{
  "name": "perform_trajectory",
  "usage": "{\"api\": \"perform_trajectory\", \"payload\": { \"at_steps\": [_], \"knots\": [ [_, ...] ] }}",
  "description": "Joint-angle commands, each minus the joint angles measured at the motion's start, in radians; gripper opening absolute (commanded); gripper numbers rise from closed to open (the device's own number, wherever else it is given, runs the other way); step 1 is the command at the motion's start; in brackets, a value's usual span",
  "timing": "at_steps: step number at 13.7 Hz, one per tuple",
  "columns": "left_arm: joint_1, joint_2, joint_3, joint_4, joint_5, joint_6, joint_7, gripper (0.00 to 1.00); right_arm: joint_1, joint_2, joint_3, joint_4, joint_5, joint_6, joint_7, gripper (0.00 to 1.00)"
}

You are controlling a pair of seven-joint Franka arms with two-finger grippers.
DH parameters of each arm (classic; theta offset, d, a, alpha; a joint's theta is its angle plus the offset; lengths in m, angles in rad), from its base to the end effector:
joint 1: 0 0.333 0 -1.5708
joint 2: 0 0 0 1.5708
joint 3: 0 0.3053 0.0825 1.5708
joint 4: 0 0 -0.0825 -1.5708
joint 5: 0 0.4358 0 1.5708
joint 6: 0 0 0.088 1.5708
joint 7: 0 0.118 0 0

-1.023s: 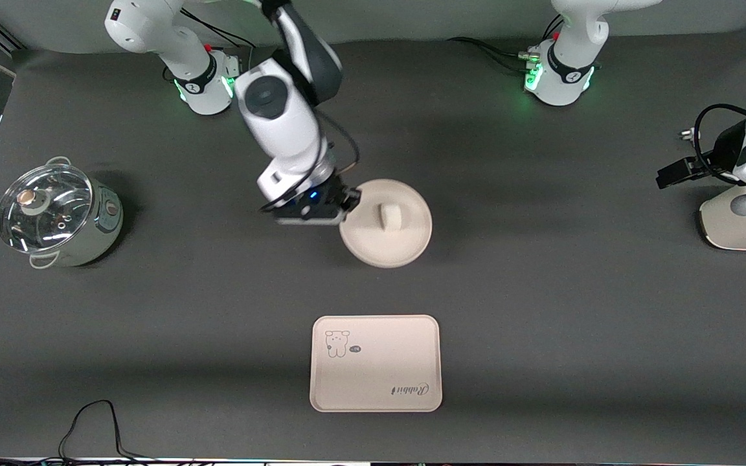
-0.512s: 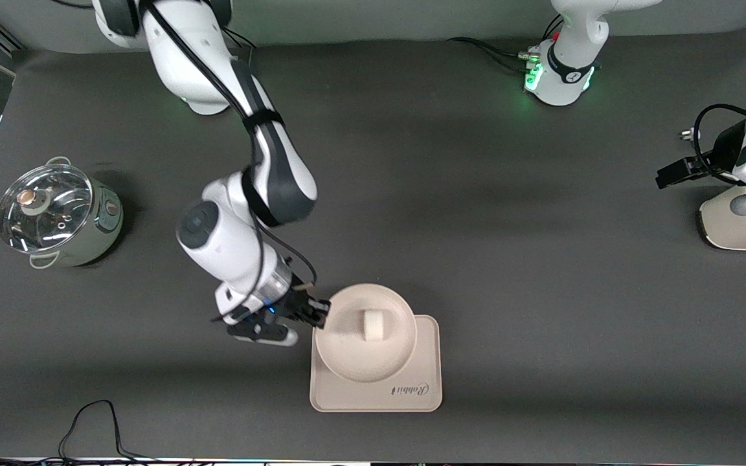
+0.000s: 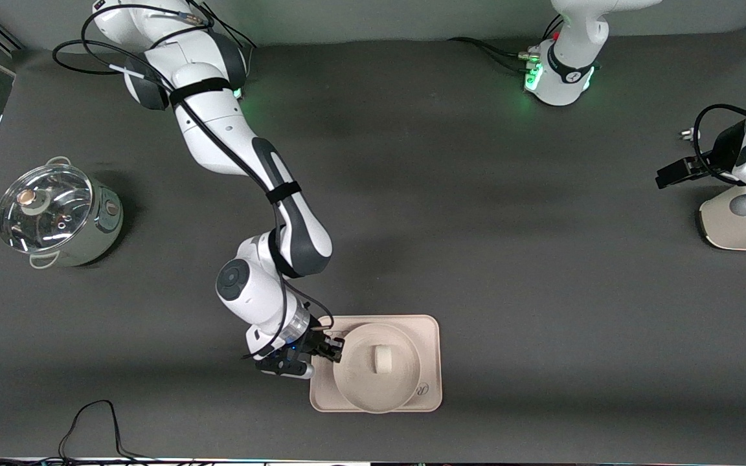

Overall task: Place bun in plate and plate on tray
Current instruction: 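Open the right gripper to release the plate on the tray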

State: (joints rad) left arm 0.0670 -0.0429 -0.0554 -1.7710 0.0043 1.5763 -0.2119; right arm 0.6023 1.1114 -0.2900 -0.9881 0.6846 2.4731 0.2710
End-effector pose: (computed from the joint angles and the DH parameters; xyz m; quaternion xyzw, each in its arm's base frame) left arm 0.5818 0.0068 0.5248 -0.9909 -0.1111 0.0751 0.0109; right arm 0.7794 0.3565 0.1879 -0.9638 0.0969 -0.1468 0.2005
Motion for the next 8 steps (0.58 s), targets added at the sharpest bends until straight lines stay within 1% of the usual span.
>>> {"api": "perform_trajectory", "payload": {
  "at_steps": [1,3,4,6,8],
  "knots": [
    [-0.001,-0.009,0.002,0.002,-0.010,-0.018,0.016,1.00,-0.009,-0.062,0.009,0.025,0.004,-0.102,-0.029,1.00],
    [-0.001,-0.009,0.002,0.002,-0.010,-0.018,0.016,1.00,-0.013,-0.143,0.003,0.023,-0.066,-0.250,-0.029,1.00],
    [-0.001,-0.009,0.002,0.002,-0.010,-0.018,0.014,1.00,-0.015,-0.195,-0.001,-0.004,-0.103,-0.305,-0.027,1.00],
    [-0.001,-0.009,0.002,0.002,-0.010,-0.018,0.016,1.00,-0.012,-0.339,-0.008,-0.139,-0.147,-0.380,-0.032,1.00],
    [-0.001,-0.009,0.002,0.002,-0.010,-0.018,0.016,1.00,-0.009,-0.506,-0.020,-0.321,-0.212,-0.448,-0.070,1.00]
  ]
}}
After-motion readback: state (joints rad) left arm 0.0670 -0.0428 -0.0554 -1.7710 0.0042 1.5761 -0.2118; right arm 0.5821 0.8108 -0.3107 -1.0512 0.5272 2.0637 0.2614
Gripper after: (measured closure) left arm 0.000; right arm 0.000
